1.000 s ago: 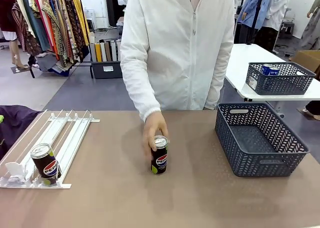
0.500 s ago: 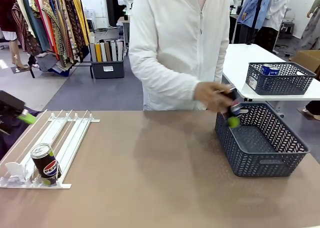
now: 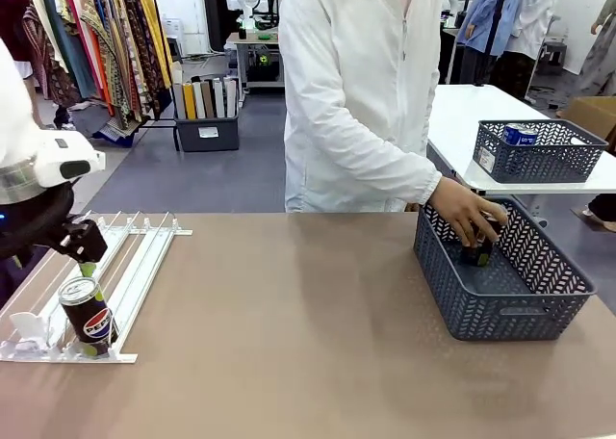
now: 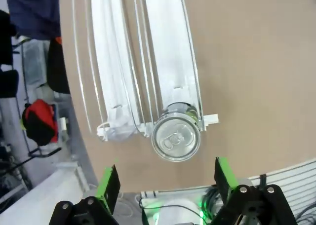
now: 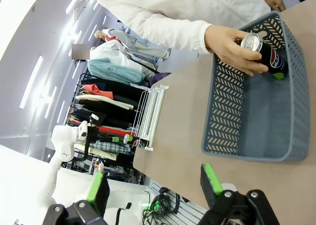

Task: Retrieve and store the cans from the dispenser.
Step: Pick up one can from the Automatic Can Dispenser and place it in the middle of the table.

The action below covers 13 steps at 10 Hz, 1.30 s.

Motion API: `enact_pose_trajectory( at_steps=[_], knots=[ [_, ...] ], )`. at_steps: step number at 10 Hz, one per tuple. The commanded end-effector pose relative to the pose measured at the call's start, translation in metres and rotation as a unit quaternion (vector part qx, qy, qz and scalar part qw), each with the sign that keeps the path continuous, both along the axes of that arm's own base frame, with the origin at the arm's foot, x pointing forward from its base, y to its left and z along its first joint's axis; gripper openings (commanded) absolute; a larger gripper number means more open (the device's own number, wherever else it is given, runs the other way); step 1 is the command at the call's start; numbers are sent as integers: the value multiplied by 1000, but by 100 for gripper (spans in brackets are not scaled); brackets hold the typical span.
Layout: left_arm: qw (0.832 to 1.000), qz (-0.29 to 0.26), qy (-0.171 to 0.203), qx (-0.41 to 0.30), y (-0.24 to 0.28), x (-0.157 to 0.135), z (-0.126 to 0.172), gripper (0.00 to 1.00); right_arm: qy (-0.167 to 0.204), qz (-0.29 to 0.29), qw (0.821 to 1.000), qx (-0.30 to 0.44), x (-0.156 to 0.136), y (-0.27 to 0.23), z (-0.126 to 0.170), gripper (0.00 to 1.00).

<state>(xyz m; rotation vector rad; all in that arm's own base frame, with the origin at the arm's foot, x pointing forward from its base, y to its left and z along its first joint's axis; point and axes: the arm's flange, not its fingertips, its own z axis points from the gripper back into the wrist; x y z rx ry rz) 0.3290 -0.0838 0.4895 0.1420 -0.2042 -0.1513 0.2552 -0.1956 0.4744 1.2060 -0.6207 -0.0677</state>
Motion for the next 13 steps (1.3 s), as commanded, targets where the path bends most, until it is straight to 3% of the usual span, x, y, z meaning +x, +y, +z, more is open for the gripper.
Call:
enact_pose_trajectory(
  at_steps=[1,3,6,8,11,13],
  knots=[
    [999,-22,-18,-25,4,-6,13,100,-17,-2,1000,8,3,0,2,100],
    [1000,-9,-3,-10,0,-1,4,100,-17,-2,1000,8,3,0,2,100],
    [998,7,11,-57,11,13,-17,100,-17,-2,1000,8,3,0,2,100],
    [997,32,42,-63,21,24,-42,100,-17,-2,1000,8,3,0,2,100],
    [992,30,78,-93,20,35,-75,100,-17,-2,1000,8,3,0,2,100],
    [990,33,83,-111,18,42,-84,100,-17,-2,1000,8,3,0,2,100]
  ],
)
